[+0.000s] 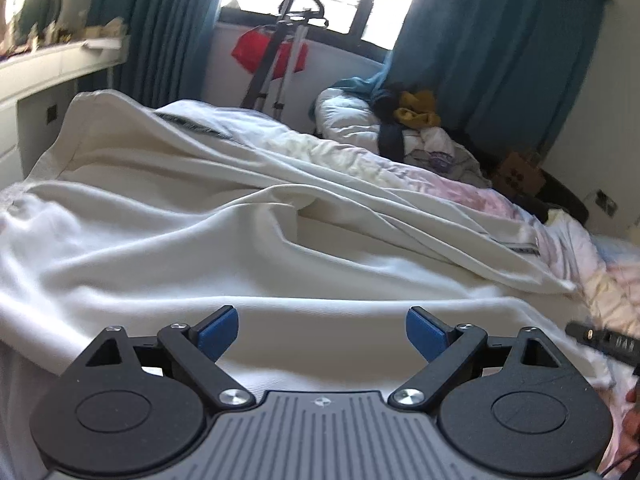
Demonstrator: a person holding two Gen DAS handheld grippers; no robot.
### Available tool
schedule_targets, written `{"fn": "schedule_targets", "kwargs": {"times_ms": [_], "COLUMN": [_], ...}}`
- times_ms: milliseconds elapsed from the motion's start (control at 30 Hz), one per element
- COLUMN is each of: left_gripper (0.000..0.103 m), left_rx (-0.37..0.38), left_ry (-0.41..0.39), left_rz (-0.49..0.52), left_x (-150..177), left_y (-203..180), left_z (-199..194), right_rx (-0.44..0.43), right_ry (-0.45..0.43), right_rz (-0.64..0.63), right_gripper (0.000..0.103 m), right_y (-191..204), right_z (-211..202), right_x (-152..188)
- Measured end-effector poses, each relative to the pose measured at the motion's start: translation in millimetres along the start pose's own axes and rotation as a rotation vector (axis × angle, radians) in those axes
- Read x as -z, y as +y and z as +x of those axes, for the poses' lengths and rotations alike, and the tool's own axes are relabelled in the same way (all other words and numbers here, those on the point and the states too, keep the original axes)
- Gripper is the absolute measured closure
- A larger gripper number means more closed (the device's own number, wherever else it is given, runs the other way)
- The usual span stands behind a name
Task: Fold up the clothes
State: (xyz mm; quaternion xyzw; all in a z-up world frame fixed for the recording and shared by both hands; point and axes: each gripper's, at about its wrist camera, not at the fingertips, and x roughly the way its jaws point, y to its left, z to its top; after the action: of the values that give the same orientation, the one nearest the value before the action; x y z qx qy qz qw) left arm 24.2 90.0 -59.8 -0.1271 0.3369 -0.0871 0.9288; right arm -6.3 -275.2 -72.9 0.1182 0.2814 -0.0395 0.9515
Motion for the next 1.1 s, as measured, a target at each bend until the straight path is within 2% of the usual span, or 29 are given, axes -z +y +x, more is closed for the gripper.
{"fn": "schedule_targets", "kwargs": {"times_ms": [100, 233, 367, 467, 600, 767, 900, 1000, 1100], "left_gripper": [0.009, 0.007, 0.003, 0.003, 0.003, 0.001, 0.001, 0.001, 0.002], "left_rx": [-0.028, -0.091, -0.139, -0.157, -0.203, -0.235, -0.191, -0.147, -0.123], "left_ry": [-0.008, -0.011, 0.065, 0.131, 0.182, 0.170, 0.181, 0.170, 0.156], "left_rz": [-0.089, -0.201, -0.383, -0.529, -0.665, -0.702, -0.779, -0.837, -0.852], "left_x": [-6, -14, -20, -21, -25, -29, -23, -18, -17], "left_y": [15, 43, 89, 125, 160, 187, 204, 214, 220], "left_z": [-17, -36, -33, -28, -27, -34, -28, -22, -18], "right_rx": [0.016, 0.034, 0.020, 0.016, 0.017, 0.031, 0.042, 0.089, 0.140], "right_ry": [0.010, 0.023, 0.020, 0.008, 0.008, 0.020, 0.000, -0.035, -0.065], "right_rz": [0.002, 0.007, 0.020, 0.027, 0.052, 0.122, 0.267, 0.456, 0.703], "right_gripper": [0.063, 0.053, 0.048, 0.038, 0.038, 0.038, 0.038, 0.038, 0.038], "right_y": [-2, -4, -6, -7, -11, -23, -46, -77, -117], "right_z": [4, 10, 13, 10, 11, 13, 11, 5, -5], "right_x": [2, 5, 4, 3, 2, 1, 1, 3, 16]}}
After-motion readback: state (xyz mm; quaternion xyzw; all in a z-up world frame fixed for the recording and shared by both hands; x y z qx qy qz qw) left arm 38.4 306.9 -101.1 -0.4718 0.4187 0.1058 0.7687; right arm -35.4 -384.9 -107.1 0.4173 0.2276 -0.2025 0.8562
